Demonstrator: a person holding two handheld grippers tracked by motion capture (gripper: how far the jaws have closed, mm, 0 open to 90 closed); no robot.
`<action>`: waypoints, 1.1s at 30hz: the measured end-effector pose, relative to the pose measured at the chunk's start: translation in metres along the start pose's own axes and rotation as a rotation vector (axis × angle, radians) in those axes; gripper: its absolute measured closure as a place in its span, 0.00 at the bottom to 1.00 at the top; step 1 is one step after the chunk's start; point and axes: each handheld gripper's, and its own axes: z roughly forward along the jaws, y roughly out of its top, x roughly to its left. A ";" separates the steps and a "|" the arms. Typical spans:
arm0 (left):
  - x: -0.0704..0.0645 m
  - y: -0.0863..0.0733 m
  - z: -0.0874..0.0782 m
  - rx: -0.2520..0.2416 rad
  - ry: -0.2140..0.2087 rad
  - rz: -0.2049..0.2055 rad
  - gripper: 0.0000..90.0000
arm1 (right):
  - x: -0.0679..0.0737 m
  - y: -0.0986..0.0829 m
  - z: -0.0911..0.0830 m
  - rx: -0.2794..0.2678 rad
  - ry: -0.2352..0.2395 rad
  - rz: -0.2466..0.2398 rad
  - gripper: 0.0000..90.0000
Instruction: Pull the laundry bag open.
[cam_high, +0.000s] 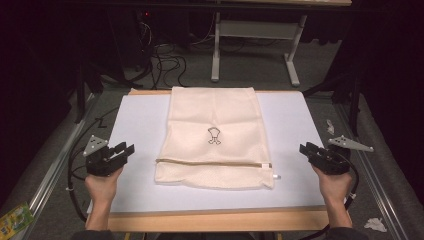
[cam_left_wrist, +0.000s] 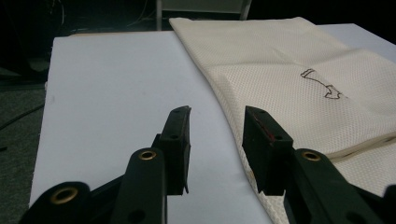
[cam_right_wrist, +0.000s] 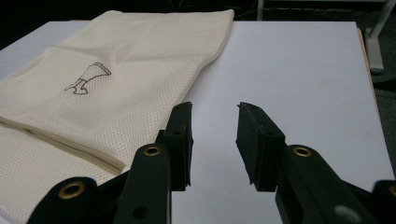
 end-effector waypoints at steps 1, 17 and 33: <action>0.001 -0.001 0.000 0.002 0.003 -0.003 0.69 | -0.001 -0.001 0.000 -0.002 0.001 0.004 0.74; 0.006 -0.010 0.009 0.021 0.026 -0.023 0.67 | -0.019 -0.024 0.005 0.001 -0.023 0.060 0.74; 0.004 -0.020 0.036 0.056 0.031 -0.038 0.65 | -0.026 -0.039 0.029 0.044 -0.043 0.081 0.73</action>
